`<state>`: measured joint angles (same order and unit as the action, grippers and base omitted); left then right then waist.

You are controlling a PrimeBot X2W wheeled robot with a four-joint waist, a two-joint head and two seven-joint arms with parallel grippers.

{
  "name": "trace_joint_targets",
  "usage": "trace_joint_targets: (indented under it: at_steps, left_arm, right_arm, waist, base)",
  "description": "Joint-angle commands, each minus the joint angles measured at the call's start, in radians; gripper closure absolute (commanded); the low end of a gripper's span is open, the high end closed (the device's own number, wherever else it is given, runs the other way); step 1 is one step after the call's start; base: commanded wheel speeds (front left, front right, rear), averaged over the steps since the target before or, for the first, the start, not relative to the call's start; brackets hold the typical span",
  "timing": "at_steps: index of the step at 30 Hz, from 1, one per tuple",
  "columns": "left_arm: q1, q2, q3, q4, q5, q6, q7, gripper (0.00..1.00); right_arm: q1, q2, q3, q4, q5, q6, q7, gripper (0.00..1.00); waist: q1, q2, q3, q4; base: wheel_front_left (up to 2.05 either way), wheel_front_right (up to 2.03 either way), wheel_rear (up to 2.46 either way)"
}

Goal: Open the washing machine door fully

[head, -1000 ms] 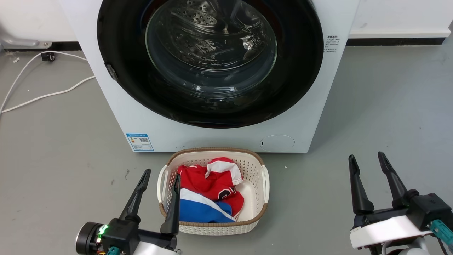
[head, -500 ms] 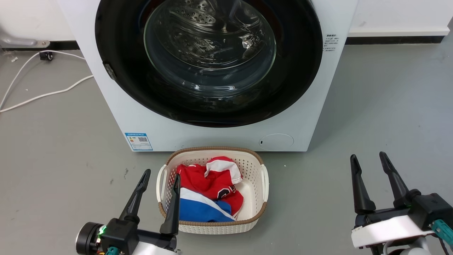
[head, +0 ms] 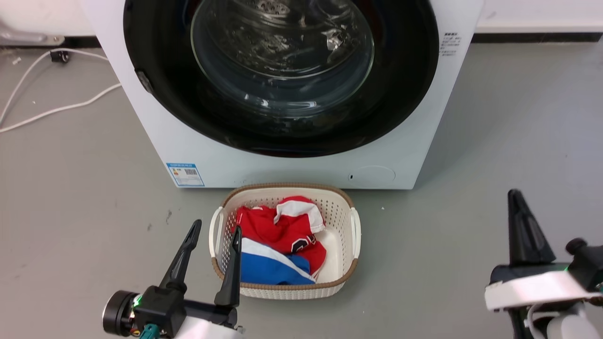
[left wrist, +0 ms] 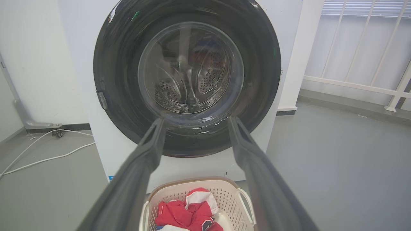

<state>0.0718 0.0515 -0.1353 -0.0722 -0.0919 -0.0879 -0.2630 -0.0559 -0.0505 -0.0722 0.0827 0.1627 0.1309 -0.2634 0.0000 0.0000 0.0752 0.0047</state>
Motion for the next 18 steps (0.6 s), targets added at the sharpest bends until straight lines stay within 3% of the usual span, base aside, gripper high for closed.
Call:
trace_joint_targets:
  at_steps: [1,8,18]
  left_arm:
    - [-0.015,-0.002,-0.003,-0.004,0.0,0.002,-0.003,0.0]
    - [-0.055,-0.002,-0.013,-0.017,0.019,-0.005,-0.003,0.0]
    - [-0.117,-0.001,-0.008,-0.04,0.038,-0.027,-0.003,0.0]
  right_arm:
    - [-0.018,0.001,-0.002,0.005,0.014,0.0,-0.002,1.0]
    - [-0.176,-0.017,-0.041,0.141,0.161,0.0,0.014,1.0]
    - [-0.51,-0.164,-0.107,0.259,0.491,0.0,0.25,1.0]
  waist:
    - [0.0,0.0,0.013,0.002]
    - [0.0,0.0,0.085,0.003]
    - [0.0,0.0,0.2,0.017]
  base:
    - [0.0,0.0,0.0]
    - [0.0,0.0,0.0]
    - [0.0,0.0,0.0]
